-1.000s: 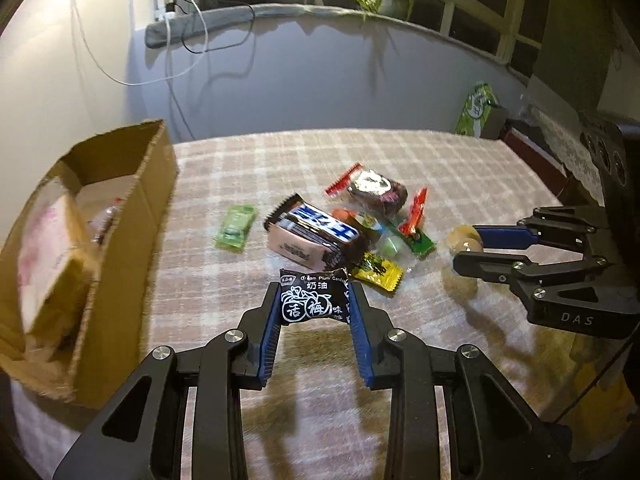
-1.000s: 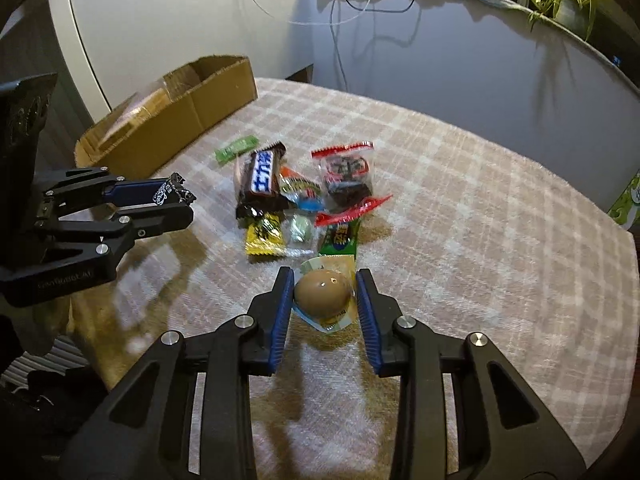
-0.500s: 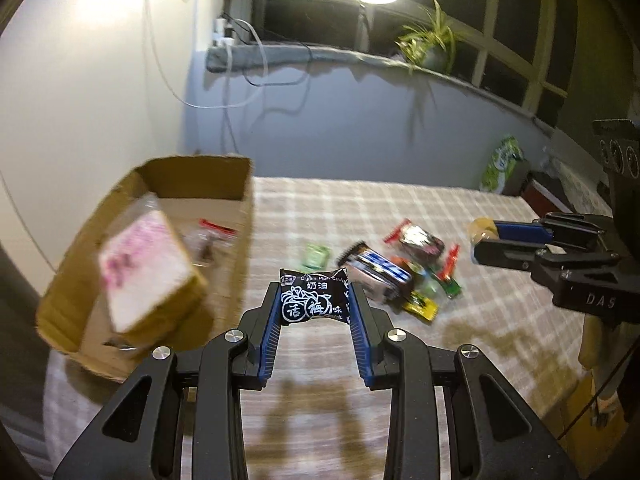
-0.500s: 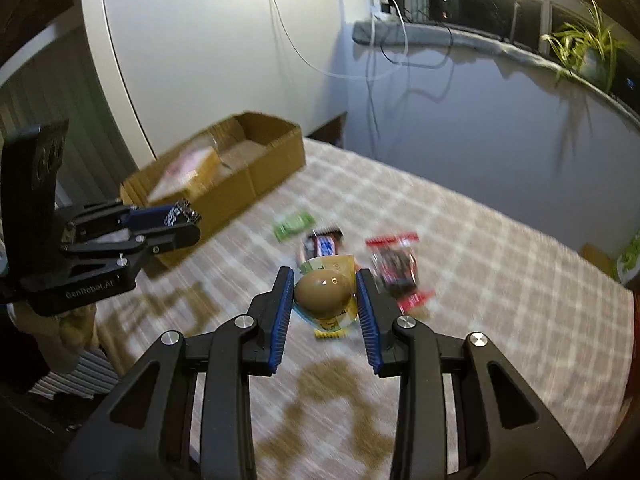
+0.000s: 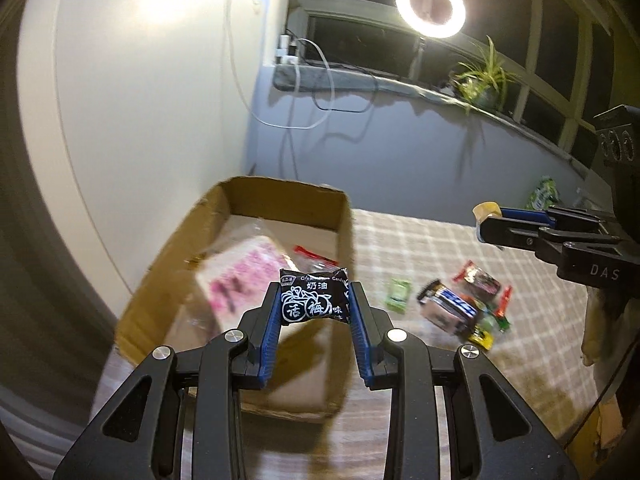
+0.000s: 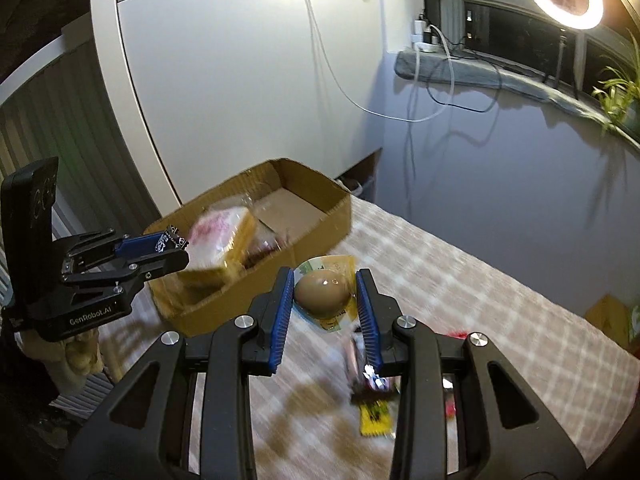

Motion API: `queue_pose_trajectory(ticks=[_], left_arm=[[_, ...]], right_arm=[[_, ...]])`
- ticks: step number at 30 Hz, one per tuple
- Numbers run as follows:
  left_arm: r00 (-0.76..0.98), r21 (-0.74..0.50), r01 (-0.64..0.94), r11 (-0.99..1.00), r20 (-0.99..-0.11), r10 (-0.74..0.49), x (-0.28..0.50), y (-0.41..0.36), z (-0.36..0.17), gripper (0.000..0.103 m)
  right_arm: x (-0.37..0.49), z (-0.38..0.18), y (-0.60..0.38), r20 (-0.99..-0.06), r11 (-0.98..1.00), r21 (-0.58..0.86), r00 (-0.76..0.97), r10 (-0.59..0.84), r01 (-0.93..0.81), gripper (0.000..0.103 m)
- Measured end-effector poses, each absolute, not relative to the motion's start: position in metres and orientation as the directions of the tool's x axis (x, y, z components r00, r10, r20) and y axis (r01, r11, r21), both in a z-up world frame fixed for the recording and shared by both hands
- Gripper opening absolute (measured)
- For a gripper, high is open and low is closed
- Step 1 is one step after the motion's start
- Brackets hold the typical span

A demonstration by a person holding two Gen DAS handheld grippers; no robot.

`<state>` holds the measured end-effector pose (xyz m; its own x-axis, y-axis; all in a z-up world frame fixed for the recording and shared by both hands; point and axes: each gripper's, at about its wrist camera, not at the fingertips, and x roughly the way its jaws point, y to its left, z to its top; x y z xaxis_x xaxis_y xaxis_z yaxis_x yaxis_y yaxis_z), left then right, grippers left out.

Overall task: Organize snacks
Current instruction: 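Carry the black packet and brown egg over the box with both tools, then open both tools to drop the black packet and brown egg into the box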

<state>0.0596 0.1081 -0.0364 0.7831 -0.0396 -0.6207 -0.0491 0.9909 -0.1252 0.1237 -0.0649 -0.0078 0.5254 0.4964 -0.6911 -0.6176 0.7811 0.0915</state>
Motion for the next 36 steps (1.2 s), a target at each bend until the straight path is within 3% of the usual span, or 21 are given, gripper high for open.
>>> queue_pose_trajectory(ticks=[26,36], left_arm=[[0.768,-0.137,-0.151,0.979,-0.64,0.028,0.08,0.165,-0.047,0.031],[0.763,-0.143,-0.154,0.978,-0.646,0.025,0.083,0.17,-0.048,0.034]], right_arm=[[0.206,-0.042,0.057,-0.734,0.72,0.111,0.432,0.524,-0.685,0.034],[0.21,-0.048,0.073,-0.743,0.706,0.102,0.418,0.523,-0.701,0.039]])
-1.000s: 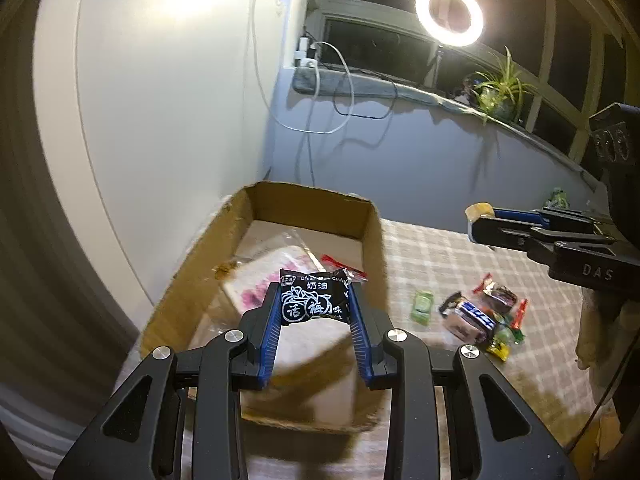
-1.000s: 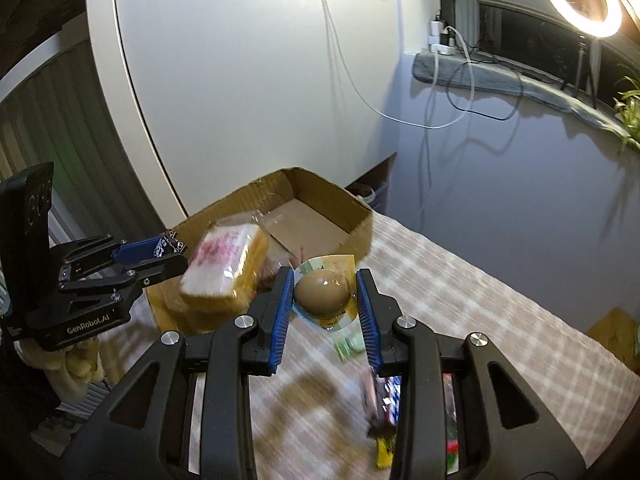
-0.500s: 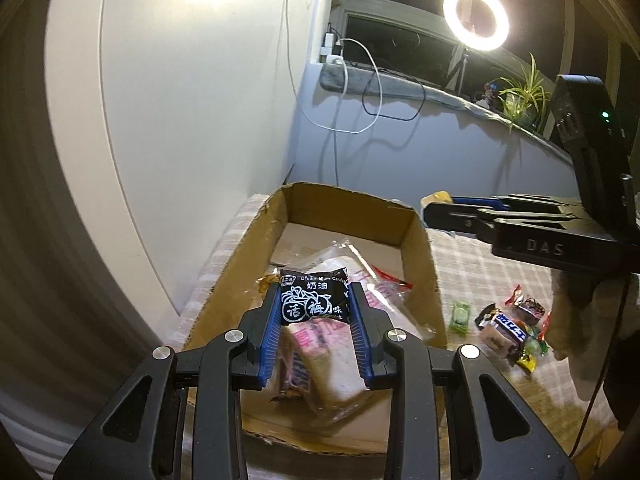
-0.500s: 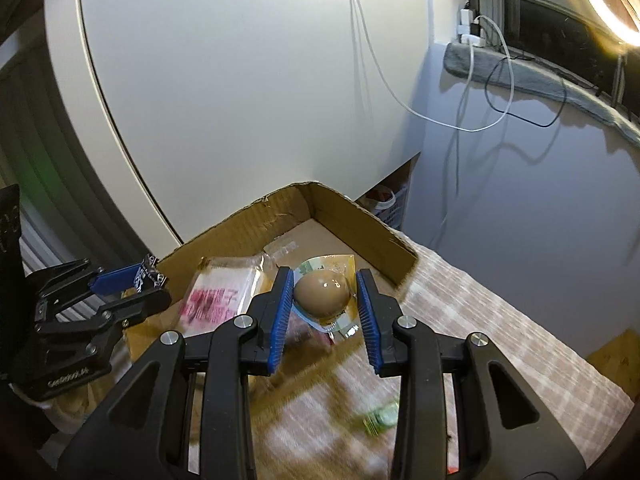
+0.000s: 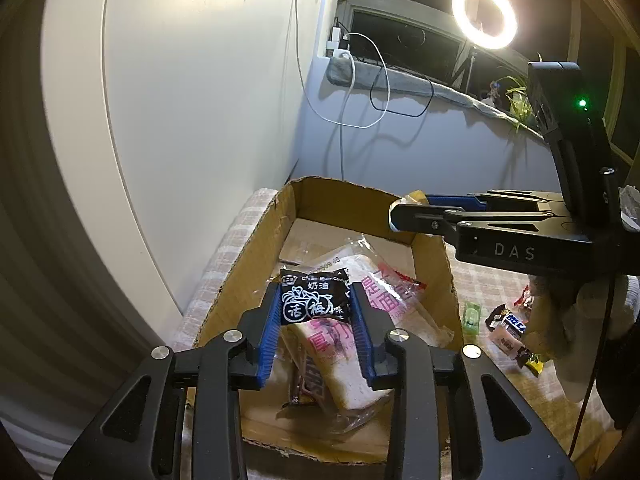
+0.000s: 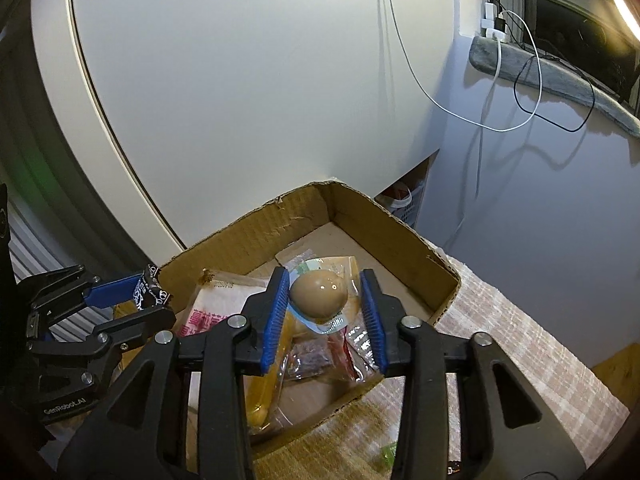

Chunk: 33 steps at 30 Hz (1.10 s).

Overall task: Organize snacks
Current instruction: 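Open both tools to drop the black packet and brown egg into the box, then move the left tool to the pink candy while the right tool approaches the red-wrapped pastry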

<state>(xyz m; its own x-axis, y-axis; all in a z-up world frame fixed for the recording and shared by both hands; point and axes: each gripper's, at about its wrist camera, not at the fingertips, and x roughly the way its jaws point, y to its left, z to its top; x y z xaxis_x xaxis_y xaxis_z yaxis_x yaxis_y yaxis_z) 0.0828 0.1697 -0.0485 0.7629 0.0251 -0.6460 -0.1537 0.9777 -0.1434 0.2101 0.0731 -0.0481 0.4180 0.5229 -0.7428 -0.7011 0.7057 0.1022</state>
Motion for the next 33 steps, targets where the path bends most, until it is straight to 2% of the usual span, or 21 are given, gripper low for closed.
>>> queue_pose_trajectory(ticks=[2,4,5,7,10,33], left_arm=[[0.763,-0.143,-0.156,0.977,-0.645,0.027,0.083,0.169,-0.048,0.036],[0.763,-0.141,-0.158,0.977,-0.646,0.03,0.083,0.17,-0.048,0.048],[0.765,-0.141,-0.161,0.977,-0.643,0.033,0.083,0.17,-0.048,0.056],[0.77,-0.141,-0.16,0.977,-0.637,0.034,0.082,0.169,-0.047,0.057],[0.771,-0.139,-0.163,0.977,-0.636,0.039,0.081,0.169,-0.047,0.067],[0.798,-0.14,-0.115,0.983,-0.602,0.007,0.067,0.141,-0.029,0.067]], right_arm=[[0.21,-0.048,0.074,-0.743,0.708,0.096,0.423,0.519,-0.7,0.046],[0.21,-0.046,0.073,-0.738,0.714,0.088,0.436,0.515,-0.694,0.073],[0.209,-0.044,0.072,-0.732,0.718,0.084,0.446,0.515,-0.691,0.077],[0.208,-0.04,0.069,-0.72,0.727,0.079,0.466,0.514,-0.682,0.09],[0.209,-0.037,0.065,-0.711,0.732,0.091,0.47,0.522,-0.675,0.093],[0.179,-0.005,0.015,-0.691,0.763,0.057,0.526,0.496,-0.644,0.094]])
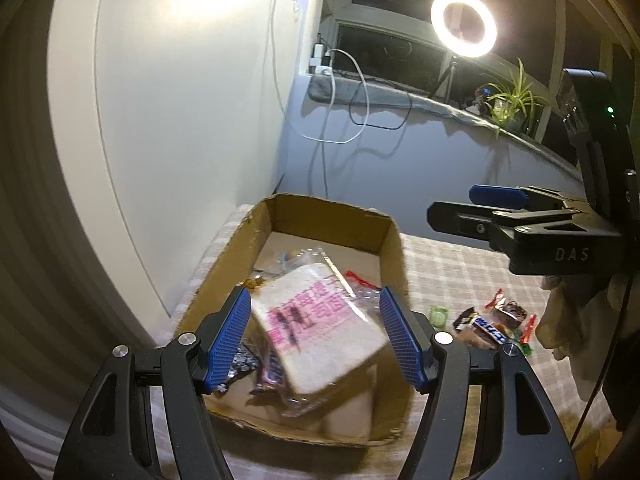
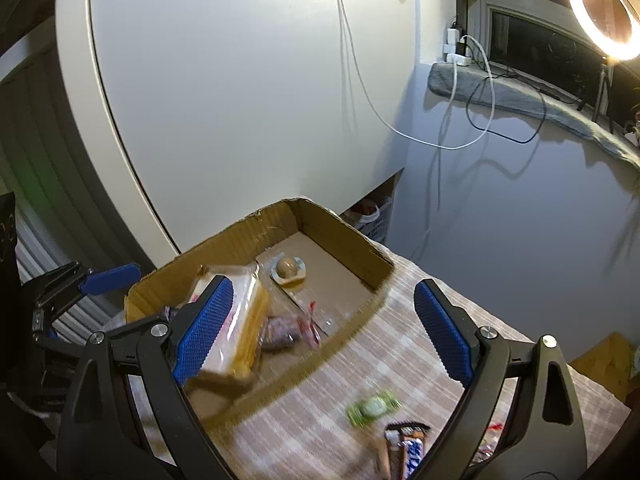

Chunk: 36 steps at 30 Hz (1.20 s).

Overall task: Organize snacks
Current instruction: 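Move the left tool to the pink candy while the right tool approaches the red-wrapped pastry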

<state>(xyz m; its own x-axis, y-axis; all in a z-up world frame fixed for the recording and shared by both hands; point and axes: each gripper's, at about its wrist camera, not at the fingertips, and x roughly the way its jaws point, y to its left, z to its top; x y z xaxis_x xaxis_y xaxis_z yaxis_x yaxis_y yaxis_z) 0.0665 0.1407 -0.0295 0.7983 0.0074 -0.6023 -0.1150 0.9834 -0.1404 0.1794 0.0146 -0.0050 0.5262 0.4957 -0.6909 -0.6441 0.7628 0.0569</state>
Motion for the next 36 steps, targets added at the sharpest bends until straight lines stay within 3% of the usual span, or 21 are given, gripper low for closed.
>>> queue_pose_trajectory(ticks=[14,24,33,35,36], left_arm=[[0.8,-0.161,-0.009,0.987,-0.594,-0.089,0.067,0.09,-0.025,0.067],[0.762,-0.167,0.078,0.983,-0.625,-0.167,0.077,0.041,-0.037,0.067],[0.694,-0.175,0.141,0.975,-0.684,-0.223,0.089,0.002,-0.063,0.067],[0.676,-0.187,0.145,0.972,-0.698,-0.236,0.093,-0.004,-0.069,0.065],[0.668,-0.192,0.147,0.97,-0.704,-0.24,0.095,-0.006,-0.071,0.063]], right_arm=[[0.156,0.008,-0.102,-0.691,0.858,0.044,0.605,0.396,-0.512,0.094],[0.151,-0.021,-0.178,-0.747,0.915,0.067,0.587,0.311,-0.399,0.094],[0.154,-0.05,-0.19,-0.781,0.904,0.113,0.525,0.337,-0.413,0.094],[0.156,-0.055,-0.187,-0.787,0.898,0.12,0.511,0.346,-0.423,0.092],[0.157,-0.059,-0.186,-0.791,0.894,0.126,0.501,0.353,-0.43,0.087]])
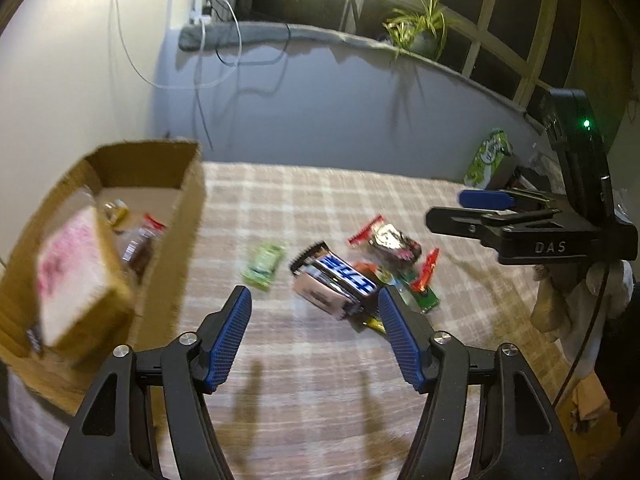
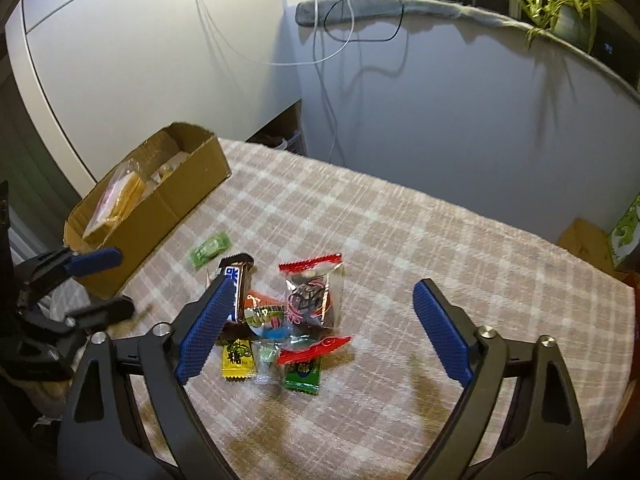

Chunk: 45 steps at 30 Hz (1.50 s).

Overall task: Organize snacks
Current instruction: 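Move the left tool to the pink candy while the right tool approaches the red-wrapped pastry, then grasp the pink candy with the left tool while the right tool grasps the red-wrapped pastry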

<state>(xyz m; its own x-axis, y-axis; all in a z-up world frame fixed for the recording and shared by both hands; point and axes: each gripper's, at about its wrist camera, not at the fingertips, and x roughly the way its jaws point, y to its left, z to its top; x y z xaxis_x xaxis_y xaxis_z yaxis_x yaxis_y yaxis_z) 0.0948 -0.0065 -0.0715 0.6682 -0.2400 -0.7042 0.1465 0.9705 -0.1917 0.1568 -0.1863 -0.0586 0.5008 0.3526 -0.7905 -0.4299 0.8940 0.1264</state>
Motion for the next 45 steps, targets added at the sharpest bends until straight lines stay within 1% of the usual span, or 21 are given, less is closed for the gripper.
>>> queue_pose_trajectory(ticks=[1,2,3,4,5,6,7,9,12,15,22,25,27,29,34,41,44,45], left_arm=[[0.66,-0.196,0.149,0.969,-0.71,-0.245,0.097,-0.01,-0.075,0.06],[0.652,-0.198,0.15,0.969,-0.717,-0.248,0.1,-0.013,-0.078,0.057],[0.645,-0.203,0.147,0.968,-0.723,-0.249,0.103,-0.015,-0.081,0.052],[0.635,-0.214,0.14,0.967,-0.73,-0.253,0.107,-0.017,-0.084,0.048],[0.625,-0.233,0.131,0.964,-0.735,-0.262,0.111,-0.017,-0.088,0.042],[0.614,-0.254,0.117,0.96,-0.741,-0.271,0.115,-0.016,-0.092,0.037],[0.603,-0.282,0.098,0.954,-0.746,-0.283,0.12,-0.014,-0.097,0.035],[0.587,-0.319,0.075,0.945,-0.752,-0.301,0.125,-0.012,-0.102,0.035],[0.567,-0.344,0.057,0.937,-0.762,-0.314,0.132,-0.012,-0.108,0.033],[0.554,-0.339,0.047,0.94,-0.774,-0.307,0.136,-0.015,-0.111,0.033],[0.562,-0.31,0.033,0.95,-0.78,-0.274,0.141,-0.011,-0.113,0.034],[0.566,-0.298,0.039,0.954,-0.78,-0.267,0.141,-0.01,-0.114,0.027],[0.569,-0.269,0.044,0.962,-0.785,-0.245,0.139,-0.011,-0.113,0.02],[0.565,-0.257,0.046,0.965,-0.791,-0.237,0.139,-0.011,-0.114,0.015],[0.54,-0.263,0.063,0.963,-0.802,-0.254,0.136,-0.01,-0.121,0.015],[0.535,-0.227,0.097,0.969,-0.809,-0.243,0.137,-0.017,-0.12,0.015],[0.529,-0.185,0.102,0.977,-0.822,-0.211,0.141,-0.024,-0.12,0.018],[0.53,-0.165,0.108,0.98,-0.825,-0.197,0.141,-0.027,-0.12,0.022]], right_arm=[[0.158,-0.061,-0.185,-0.794,0.891,0.132,0.492,0.357,-0.433,0.082],[0.159,-0.064,-0.185,-0.796,0.889,0.14,0.484,0.363,-0.437,0.08],[0.161,-0.067,-0.184,-0.799,0.887,0.147,0.476,0.368,-0.438,0.077],[0.162,-0.069,-0.184,-0.801,0.885,0.154,0.469,0.372,-0.439,0.074],[0.165,-0.073,-0.184,-0.804,0.884,0.164,0.46,0.377,-0.438,0.072],[0.166,-0.075,-0.184,-0.806,0.882,0.173,0.452,0.383,-0.438,0.066],[0.168,-0.077,-0.184,-0.808,0.88,0.182,0.443,0.388,-0.439,0.061],[0.17,-0.082,-0.184,-0.812,0.877,0.195,0.429,0.395,-0.44,0.059],[0.174,-0.086,-0.184,-0.815,0.875,0.201,0.42,0.399,-0.441,0.058],[0.178,-0.091,-0.183,-0.816,0.87,0.212,0.409,0.408,-0.446,0.053],[0.185,-0.1,-0.175,-0.823,0.859,0.216,0.386,0.416,-0.465,0.05],[0.188,-0.105,-0.172,-0.83,0.857,0.216,0.374,0.414,-0.468,0.048],[0.19,-0.108,-0.17,-0.835,0.856,0.213,0.367,0.41,-0.472,0.047],[0.19,-0.111,-0.168,-0.84,0.854,0.206,0.361,0.405,-0.478,0.046],[0.19,-0.113,-0.164,-0.846,0.853,0.188,0.362,0.393,-0.487,0.045],[0.19,-0.119,-0.159,-0.86,0.852,0.163,0.352,0.37,-0.498,0.045],[0.189,-0.121,-0.159,-0.861,0.855,0.158,0.355,0.365,-0.494,0.045],[0.188,-0.121,-0.159,-0.861,0.854,0.152,0.358,0.361,-0.497,0.045]])
